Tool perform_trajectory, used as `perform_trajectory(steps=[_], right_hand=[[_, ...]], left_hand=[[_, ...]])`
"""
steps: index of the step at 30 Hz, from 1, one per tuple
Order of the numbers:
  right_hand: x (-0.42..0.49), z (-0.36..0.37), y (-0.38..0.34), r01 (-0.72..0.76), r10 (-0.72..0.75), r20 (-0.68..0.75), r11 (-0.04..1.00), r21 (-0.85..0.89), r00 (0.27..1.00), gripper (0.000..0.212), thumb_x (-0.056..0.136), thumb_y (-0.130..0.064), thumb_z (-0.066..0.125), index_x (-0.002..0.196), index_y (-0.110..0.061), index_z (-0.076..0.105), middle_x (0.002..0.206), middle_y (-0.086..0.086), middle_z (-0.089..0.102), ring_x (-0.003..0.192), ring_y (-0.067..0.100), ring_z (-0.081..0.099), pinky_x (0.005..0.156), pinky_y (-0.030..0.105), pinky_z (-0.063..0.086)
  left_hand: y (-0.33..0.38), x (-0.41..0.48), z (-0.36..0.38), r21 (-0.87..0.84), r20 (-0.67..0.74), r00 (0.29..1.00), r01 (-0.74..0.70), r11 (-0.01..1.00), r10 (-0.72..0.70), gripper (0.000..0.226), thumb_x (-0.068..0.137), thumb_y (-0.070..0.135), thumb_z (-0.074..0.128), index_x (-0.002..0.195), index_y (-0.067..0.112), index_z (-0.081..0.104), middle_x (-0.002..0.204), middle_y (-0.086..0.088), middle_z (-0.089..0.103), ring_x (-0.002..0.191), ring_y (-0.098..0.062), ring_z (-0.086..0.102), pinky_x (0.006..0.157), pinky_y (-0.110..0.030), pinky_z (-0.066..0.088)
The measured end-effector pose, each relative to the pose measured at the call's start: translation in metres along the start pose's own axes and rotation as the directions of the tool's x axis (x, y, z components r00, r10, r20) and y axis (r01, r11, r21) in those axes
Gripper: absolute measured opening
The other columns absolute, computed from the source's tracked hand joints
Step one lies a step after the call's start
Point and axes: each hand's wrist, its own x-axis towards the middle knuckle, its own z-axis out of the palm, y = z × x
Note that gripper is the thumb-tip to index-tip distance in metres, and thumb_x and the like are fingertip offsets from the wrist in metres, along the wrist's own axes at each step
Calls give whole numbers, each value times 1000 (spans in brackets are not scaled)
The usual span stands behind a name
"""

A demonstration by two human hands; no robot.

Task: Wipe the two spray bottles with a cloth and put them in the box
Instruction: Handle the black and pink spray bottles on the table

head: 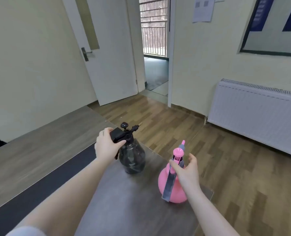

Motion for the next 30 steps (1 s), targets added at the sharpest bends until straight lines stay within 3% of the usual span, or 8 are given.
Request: perform_trajectory(steps=[4,6,10,13,16,23,27,30], right_hand=[[9,9,0,-23,23,-11,998,-51,1000,95,59,-39,75,139,-12,32,133,9,51,122,30,49,104,51,40],[17,14,5,-49,47,-20,994,-99,999,86,59,-35,74,133,-11,39,124,9,57,115,30,53,101,51,43],[28,18,5,-69,70,-3,970,-233,998,48,72,-22,65,115,-9,49,110,9,60,107,31,56,94,48,46],[31,19,4,-44,51,13,951,-305,999,39,76,-20,59,112,-8,48,108,11,60,103,33,56,89,44,49],[32,18,0,-18,29,21,914,-406,999,40,80,-19,56,116,-5,44,108,13,60,105,35,55,82,37,47],[20,16,-5,93,-87,33,927,-362,996,24,72,-13,66,92,-3,57,81,10,62,81,32,58,68,32,45],[-2,32,-5,166,-131,112,896,-411,985,14,69,-14,65,72,-5,54,68,7,58,74,32,55,62,30,39],[-26,52,-7,253,-176,207,858,-447,962,15,71,-16,65,68,-4,56,67,9,57,74,33,54,63,30,38]], left_hand=[[-7,22,8,173,109,989,77,982,-97,95,67,49,75,146,23,30,153,-7,36,139,-28,37,109,-47,36],[-9,32,15,166,220,965,106,980,-142,96,67,46,76,147,25,29,149,-4,43,135,-27,43,106,-45,41],[-4,42,27,162,254,956,106,981,-146,58,73,35,73,126,25,52,118,-3,66,106,-27,61,82,-37,53],[1,44,33,262,241,959,81,962,-147,42,79,34,65,118,23,55,110,-6,68,97,-29,64,71,-34,51],[-1,43,37,271,279,952,47,961,-125,33,83,30,61,111,14,56,109,-12,65,96,-32,62,74,-37,52],[-31,-11,24,71,184,982,30,997,-43,24,81,28,61,102,15,58,99,-9,61,94,-30,58,73,-32,42],[-56,-55,-5,-139,90,980,188,972,-176,12,78,24,63,87,16,64,90,-9,65,85,-26,60,69,-32,43],[-74,-96,-33,-341,1,940,321,883,-341,8,78,15,64,72,16,59,83,-13,65,67,-23,58,58,-26,40]])
